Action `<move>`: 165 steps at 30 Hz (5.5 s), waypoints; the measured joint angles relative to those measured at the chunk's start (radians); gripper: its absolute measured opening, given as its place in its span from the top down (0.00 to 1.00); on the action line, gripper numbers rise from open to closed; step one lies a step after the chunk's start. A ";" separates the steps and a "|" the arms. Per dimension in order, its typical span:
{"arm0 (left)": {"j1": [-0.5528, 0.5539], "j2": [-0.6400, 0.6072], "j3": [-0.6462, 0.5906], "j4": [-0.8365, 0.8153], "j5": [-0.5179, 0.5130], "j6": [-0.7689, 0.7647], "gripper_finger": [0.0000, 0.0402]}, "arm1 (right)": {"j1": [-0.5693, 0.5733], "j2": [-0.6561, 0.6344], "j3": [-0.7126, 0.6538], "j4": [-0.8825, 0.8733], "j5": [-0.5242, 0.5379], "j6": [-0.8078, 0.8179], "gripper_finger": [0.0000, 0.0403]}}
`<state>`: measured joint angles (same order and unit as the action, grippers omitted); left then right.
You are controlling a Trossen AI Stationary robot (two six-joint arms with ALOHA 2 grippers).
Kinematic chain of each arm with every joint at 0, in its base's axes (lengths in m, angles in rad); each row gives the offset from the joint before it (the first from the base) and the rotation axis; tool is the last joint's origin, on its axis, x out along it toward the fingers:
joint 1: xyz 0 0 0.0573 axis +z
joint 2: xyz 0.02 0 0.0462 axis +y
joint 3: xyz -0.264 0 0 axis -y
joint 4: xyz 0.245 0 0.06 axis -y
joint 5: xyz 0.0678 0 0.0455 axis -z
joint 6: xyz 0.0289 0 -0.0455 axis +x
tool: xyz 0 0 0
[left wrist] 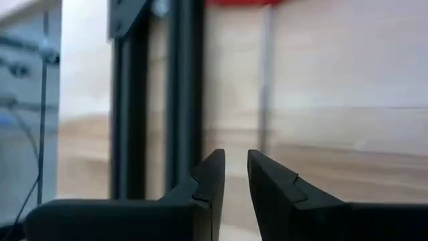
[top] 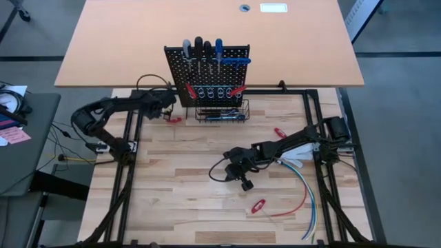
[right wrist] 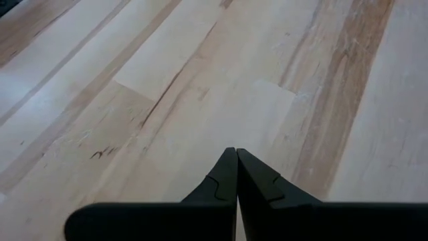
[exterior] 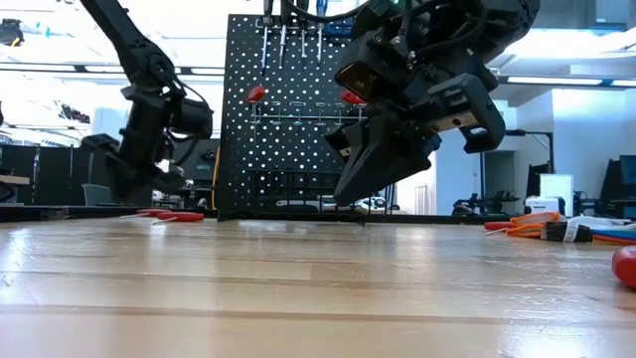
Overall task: Hang tools onto peg board
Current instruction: Hang the red allen wrench on the pegboard
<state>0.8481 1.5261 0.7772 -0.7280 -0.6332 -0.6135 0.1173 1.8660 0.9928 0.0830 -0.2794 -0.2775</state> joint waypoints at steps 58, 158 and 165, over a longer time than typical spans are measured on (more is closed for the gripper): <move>-0.025 -0.206 -0.249 0.185 0.206 -0.074 0.84 | -0.002 0.000 0.000 -0.002 0.000 -0.003 0.98; -1.387 -0.287 -0.180 -0.154 0.203 -0.793 0.61 | -0.074 0.000 0.000 0.195 -0.002 -0.203 0.98; -1.312 -0.159 -0.174 -0.138 0.347 -0.501 0.70 | -0.074 0.000 0.000 0.189 -0.003 -0.190 0.98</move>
<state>-0.4638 1.3669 0.6037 -0.8663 -0.2860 -1.1145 0.0429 1.8660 0.9932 0.2719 -0.2821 -0.4678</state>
